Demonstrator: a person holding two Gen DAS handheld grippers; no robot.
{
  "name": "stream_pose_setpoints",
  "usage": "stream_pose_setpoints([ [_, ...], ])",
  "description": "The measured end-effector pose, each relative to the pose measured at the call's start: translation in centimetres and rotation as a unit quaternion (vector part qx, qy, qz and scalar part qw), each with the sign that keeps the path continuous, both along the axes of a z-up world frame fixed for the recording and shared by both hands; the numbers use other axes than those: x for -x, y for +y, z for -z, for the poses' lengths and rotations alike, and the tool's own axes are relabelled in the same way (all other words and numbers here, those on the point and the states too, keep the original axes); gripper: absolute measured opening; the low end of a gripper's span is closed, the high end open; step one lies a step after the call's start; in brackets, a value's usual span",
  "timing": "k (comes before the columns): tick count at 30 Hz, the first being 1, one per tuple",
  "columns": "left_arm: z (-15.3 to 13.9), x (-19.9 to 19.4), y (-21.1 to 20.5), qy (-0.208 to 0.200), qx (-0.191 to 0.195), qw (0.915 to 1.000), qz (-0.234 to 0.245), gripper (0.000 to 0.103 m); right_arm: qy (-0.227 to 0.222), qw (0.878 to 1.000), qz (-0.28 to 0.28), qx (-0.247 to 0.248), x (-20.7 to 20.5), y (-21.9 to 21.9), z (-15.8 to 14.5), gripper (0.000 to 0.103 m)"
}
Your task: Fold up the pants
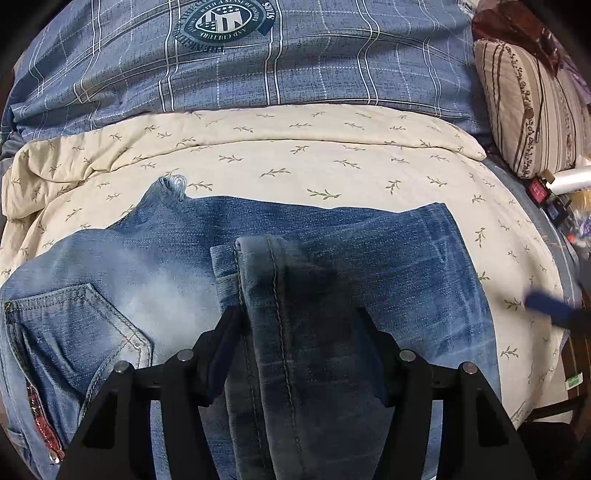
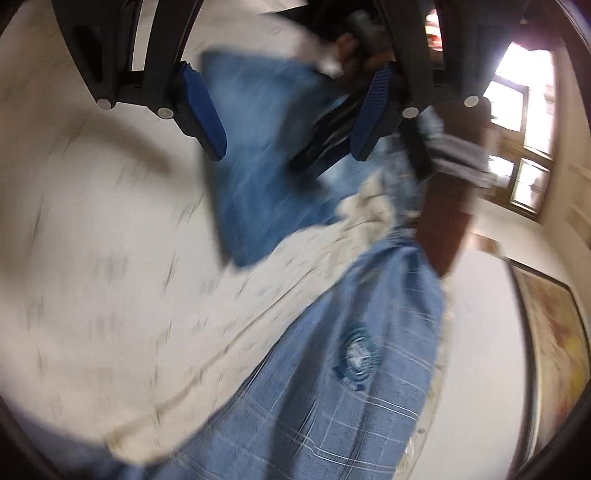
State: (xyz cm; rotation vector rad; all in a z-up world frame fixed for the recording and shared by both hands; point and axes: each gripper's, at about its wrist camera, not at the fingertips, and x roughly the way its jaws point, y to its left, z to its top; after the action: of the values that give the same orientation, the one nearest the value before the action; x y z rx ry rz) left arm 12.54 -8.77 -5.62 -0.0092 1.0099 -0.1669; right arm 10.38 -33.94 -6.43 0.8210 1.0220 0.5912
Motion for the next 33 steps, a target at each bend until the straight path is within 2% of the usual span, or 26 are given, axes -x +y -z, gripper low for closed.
stream_pose_setpoints([
  [4, -0.1, 0.3, -0.1, -0.006, 0.006, 0.9999, 0.006, 0.063, 0.015, 0.998, -0.021, 0.05, -4.8, 1.3, 0.0, 0.073],
  [8, -0.1, 0.3, 0.2, -0.009, 0.017, 0.9998, 0.008, 0.063, 0.031, 0.994, -0.038, 0.095, -7.6, 3.3, 1.2, 0.067],
  [10, 0.0, 0.5, 0.1, -0.017, 0.012, 0.9997, 0.016, 0.063, 0.038, 0.992, -0.049, 0.114, -8.3, 4.4, 1.9, 0.057],
  [12, 0.0, 0.6, 0.2, -0.019, 0.013, 0.9996, 0.018, 0.063, 0.036, 0.989, -0.057, 0.128, -8.4, 5.3, 1.9, 0.039],
  [13, -0.1, 0.6, 0.3, -0.018, 0.017, 0.9996, 0.017, 0.063, 0.027, 0.988, -0.058, 0.142, -8.3, 5.7, 1.5, 0.037],
  [14, -0.1, 0.5, 0.3, -0.016, 0.019, 0.9996, 0.016, 0.063, 0.015, 0.985, -0.064, 0.159, -8.1, 6.2, 0.9, 0.027],
  [15, -0.1, 0.5, 0.5, -0.014, 0.025, 0.9995, 0.014, 0.063, 0.002, 0.981, -0.066, 0.181, -7.9, 6.7, 0.3, 0.023],
  [18, -0.2, 0.4, 0.8, -0.008, 0.034, 0.9993, 0.012, 0.063, -0.037, 0.963, -0.063, 0.26, -7.0, 8.1, -1.3, 0.02],
  [20, -0.2, 0.4, 0.7, -0.01, 0.032, 0.9993, 0.014, 0.063, -0.028, 0.944, -0.068, 0.321, -7.3, 9.0, 0.5, 0.02],
  [21, -0.1, 0.5, 0.5, -0.012, 0.025, 0.9995, 0.015, 0.063, -0.024, 0.942, -0.065, 0.327, -7.4, 8.9, 1.2, 0.024],
  [23, -0.1, 0.6, 0.2, -0.017, 0.014, 0.9996, 0.017, 0.063, -0.02, 0.957, -0.042, 0.288, -7.3, 7.8, 1.4, 0.029],
  [25, -0.1, 0.6, 0.2, -0.016, 0.014, 0.9997, 0.015, 0.063, -0.007, 0.963, -0.027, 0.267, -6.6, 6.3, 0.8, 0.041],
  [26, -0.1, 0.6, 0.4, -0.015, 0.018, 0.9996, 0.014, 0.063, -0.008, 0.963, -0.015, 0.268, -6.1, 5.7, 0.3, 0.055],
  [28, -0.2, 0.5, 0.5, -0.012, 0.023, 0.9996, 0.011, 0.063, -0.015, 0.97, 0.007, 0.241, -4.0, 4.1, -1.0, 0.055],
  [30, -0.2, 0.5, 0.4, -0.013, 0.021, 0.9997, 0.01, 0.063, -0.014, 0.982, 0.007, 0.188, -1.7, 3.3, -2.0, 0.055],
  [32, -0.2, 0.5, 0.4, -0.013, 0.021, 0.9997, 0.008, 0.064, -0.006, 0.995, -0.011, 0.102, 1.1, 2.9, -2.1, 0.055],
  [33, -0.2, 0.5, 0.4, -0.013, 0.022, 0.9996, 0.008, 0.064, -0.002, 0.997, -0.02, 0.071, 2.1, 3.4, -1.7, 0.055],
])
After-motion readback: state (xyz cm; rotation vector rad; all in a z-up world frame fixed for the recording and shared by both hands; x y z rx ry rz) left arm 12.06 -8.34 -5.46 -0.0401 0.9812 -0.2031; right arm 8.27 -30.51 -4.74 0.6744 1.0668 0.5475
